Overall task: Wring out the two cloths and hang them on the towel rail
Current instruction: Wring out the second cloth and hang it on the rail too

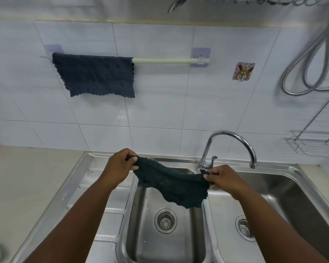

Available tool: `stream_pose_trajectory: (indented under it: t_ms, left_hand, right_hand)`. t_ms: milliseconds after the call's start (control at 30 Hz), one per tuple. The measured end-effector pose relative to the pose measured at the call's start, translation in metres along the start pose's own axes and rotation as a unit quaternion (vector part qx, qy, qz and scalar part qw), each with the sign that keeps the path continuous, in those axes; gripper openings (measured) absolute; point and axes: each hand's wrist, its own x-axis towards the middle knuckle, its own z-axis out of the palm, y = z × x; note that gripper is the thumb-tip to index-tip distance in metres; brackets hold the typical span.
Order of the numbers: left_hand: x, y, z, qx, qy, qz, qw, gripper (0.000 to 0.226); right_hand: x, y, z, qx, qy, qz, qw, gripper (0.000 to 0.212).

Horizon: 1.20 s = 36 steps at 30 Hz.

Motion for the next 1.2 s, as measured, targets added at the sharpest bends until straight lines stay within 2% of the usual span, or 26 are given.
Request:
stream_pose_trajectory:
  t_ms: [33, 100, 167, 233, 267, 333, 400, 467, 533, 600, 700, 800, 900, 1000, 1067, 1133, 1200]
  left_hand:
    - [0.002, 0.005, -0.003, 0.000, 0.000, 0.003, 1.000, 0.013]
    - [0.007, 0.021, -0.012, 0.001, 0.017, 0.022, 1.000, 0.015]
    - [0.007, 0.041, -0.024, -0.012, 0.060, 0.059, 0.996, 0.017]
    - [-0.001, 0.057, -0.033, -0.057, 0.101, 0.104, 0.988, 0.017]
    - [-0.009, 0.063, -0.035, -0.074, 0.106, 0.124, 0.984, 0.016]
    - [-0.025, 0.074, -0.033, -0.032, 0.084, 0.168, 0.982, 0.015]
    - [-0.039, 0.085, -0.028, 0.054, 0.056, 0.217, 0.973, 0.014]
    - [-0.046, 0.097, -0.025, 0.099, 0.056, 0.268, 0.957, 0.015]
    - [-0.048, 0.105, -0.028, 0.128, 0.067, 0.291, 0.946, 0.012]
    - [-0.049, 0.109, -0.032, 0.145, 0.074, 0.298, 0.941, 0.012]
    - [-0.049, 0.105, -0.035, 0.124, 0.085, 0.288, 0.946, 0.013]
    - [-0.048, 0.099, -0.036, 0.094, 0.101, 0.264, 0.955, 0.013]
    - [-0.041, 0.094, -0.038, 0.062, 0.122, 0.232, 0.963, 0.014]
    - [-0.032, 0.083, -0.038, 0.081, 0.128, 0.192, 0.970, 0.014]
    - [-0.025, 0.072, -0.036, 0.091, 0.097, 0.147, 0.980, 0.014]
    - [-0.021, 0.060, -0.031, 0.081, 0.055, 0.108, 0.989, 0.015]
    - [-0.019, 0.050, -0.026, 0.068, 0.029, 0.083, 0.994, 0.017]
  right_hand:
    - [0.002, -0.006, -0.004, 0.001, 0.001, -0.006, 1.000, 0.020]
    - [0.002, -0.024, -0.015, 0.052, 0.016, -0.034, 0.998, 0.017]
    - [0.001, -0.044, -0.032, 0.117, 0.101, -0.085, 0.984, 0.016]
    - [-0.004, -0.059, -0.044, 0.181, 0.195, -0.138, 0.954, 0.014]
    - [-0.007, -0.064, -0.042, 0.204, 0.201, -0.158, 0.945, 0.012]
    - [-0.014, -0.072, -0.017, 0.228, 0.131, -0.166, 0.951, 0.005]
    - [-0.022, -0.074, 0.035, 0.180, 0.000, -0.146, 0.973, 0.031]
    - [-0.028, -0.077, 0.089, 0.129, -0.098, -0.144, 0.976, 0.057]
    - [-0.033, -0.082, 0.129, 0.144, -0.122, -0.141, 0.972, 0.068]
    - [-0.035, -0.086, 0.151, 0.146, -0.108, -0.157, 0.971, 0.061]
    - [-0.037, -0.081, 0.156, 0.091, -0.048, -0.177, 0.979, 0.028]
    - [-0.039, -0.062, 0.141, 0.024, -0.003, -0.185, 0.982, 0.003]
    - [-0.040, -0.039, 0.117, -0.004, -0.015, -0.179, 0.984, 0.026]
    - [-0.042, -0.020, 0.090, 0.019, -0.026, -0.157, 0.987, 0.016]
    - [-0.039, -0.014, 0.071, 0.027, -0.013, -0.137, 0.990, 0.009]
    - [-0.035, -0.015, 0.052, 0.004, -0.008, -0.106, 0.994, 0.019]
    - [-0.032, -0.019, 0.035, -0.033, -0.037, -0.074, 0.996, 0.028]
